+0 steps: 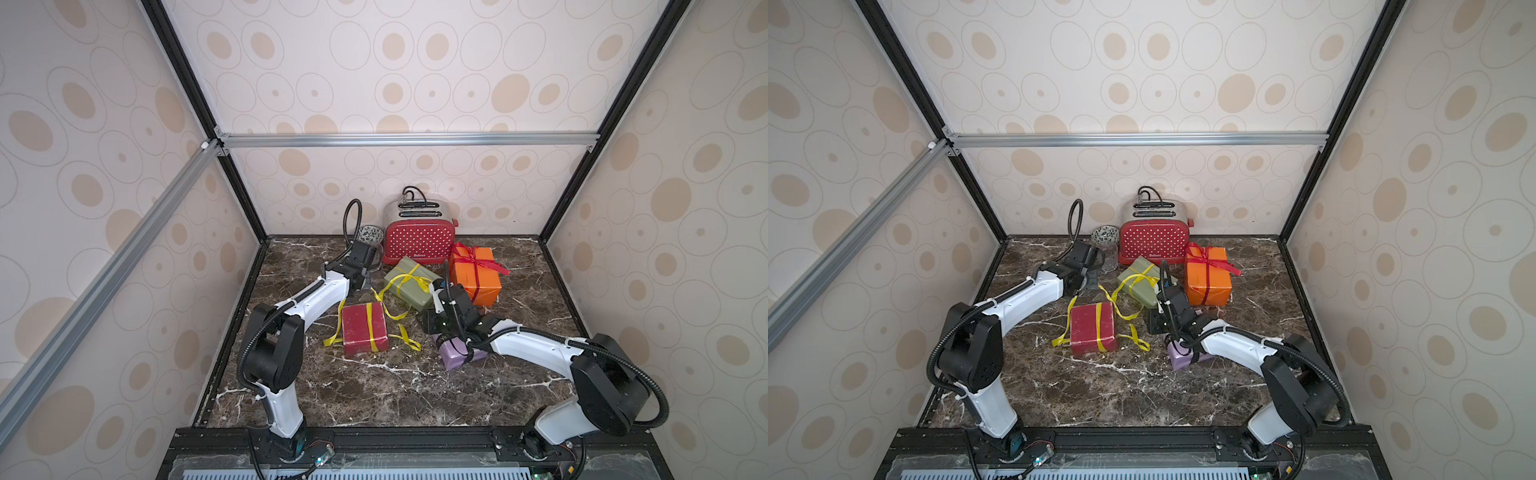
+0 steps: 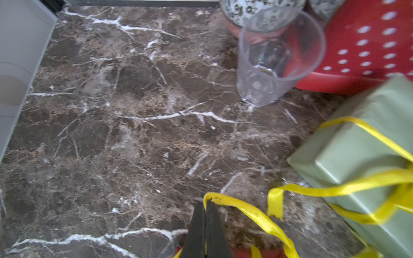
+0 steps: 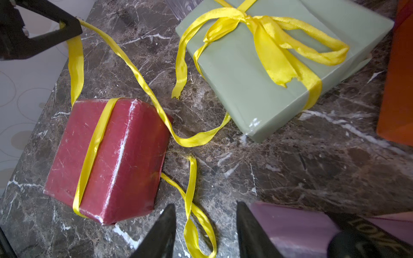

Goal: Untie the ribbon bows on the gift boxes
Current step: Untie the ribbon from the gift box.

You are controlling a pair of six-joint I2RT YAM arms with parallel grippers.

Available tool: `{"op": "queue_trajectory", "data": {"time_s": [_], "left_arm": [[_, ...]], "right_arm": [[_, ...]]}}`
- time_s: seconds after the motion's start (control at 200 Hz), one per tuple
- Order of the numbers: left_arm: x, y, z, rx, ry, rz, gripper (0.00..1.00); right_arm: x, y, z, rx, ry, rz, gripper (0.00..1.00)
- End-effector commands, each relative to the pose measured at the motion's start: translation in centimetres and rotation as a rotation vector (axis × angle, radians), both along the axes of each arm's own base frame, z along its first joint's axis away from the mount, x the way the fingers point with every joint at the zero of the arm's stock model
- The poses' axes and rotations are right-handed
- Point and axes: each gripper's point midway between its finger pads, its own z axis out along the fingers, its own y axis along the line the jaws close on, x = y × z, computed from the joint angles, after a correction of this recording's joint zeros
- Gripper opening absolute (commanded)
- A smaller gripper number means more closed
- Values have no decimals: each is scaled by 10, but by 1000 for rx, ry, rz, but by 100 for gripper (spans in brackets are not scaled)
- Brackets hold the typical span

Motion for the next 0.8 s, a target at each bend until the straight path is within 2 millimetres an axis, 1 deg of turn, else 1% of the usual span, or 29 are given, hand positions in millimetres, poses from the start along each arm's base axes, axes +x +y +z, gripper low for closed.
{"op": "queue_trajectory", "data": {"time_s": [0.0, 0.04, 0.135, 0.195, 0.24, 0.286, 0.361, 0.376, 0.411, 0.546, 0.681, 0.721, 0.792], "left_arm": [[2, 28, 6, 36, 5, 72, 8], [1, 37, 7, 40, 7, 97, 21], [-4, 60, 11, 67, 10, 176, 63], [-9, 70, 17, 91, 3, 211, 77], [-13, 76, 24, 109, -9, 234, 92], [-16, 80, 29, 122, -17, 247, 99], [-24, 91, 41, 162, -41, 291, 99], [-30, 95, 41, 181, -25, 300, 100], [-34, 100, 47, 196, -32, 321, 99], [-56, 110, 64, 177, -72, 370, 99], [-85, 111, 76, 77, -132, 375, 99], [-91, 106, 80, 30, -155, 332, 99], [-106, 100, 82, -29, -152, 289, 99]], "right_arm": [[-3, 3, -7, -14, -2, 17, 46], [-3, 4, -8, -13, -2, 19, 46], [-4, 7, -9, -15, 1, 26, 46], [-4, 8, -10, -16, 3, 30, 46], [-4, 9, -10, -20, 4, 33, 46], [-4, 9, -9, -21, 1, 31, 46], [-4, 7, -8, -25, -7, 27, 46], [-4, 7, -8, -25, -10, 26, 46], [-3, 6, -7, -29, -15, 22, 46], [-3, 4, -4, -28, -27, 13, 47], [-4, 1, 3, -11, -52, 1, 47], [-3, 0, 4, -5, -60, 0, 47], [-3, -2, 6, -7, -69, -9, 46]]}}
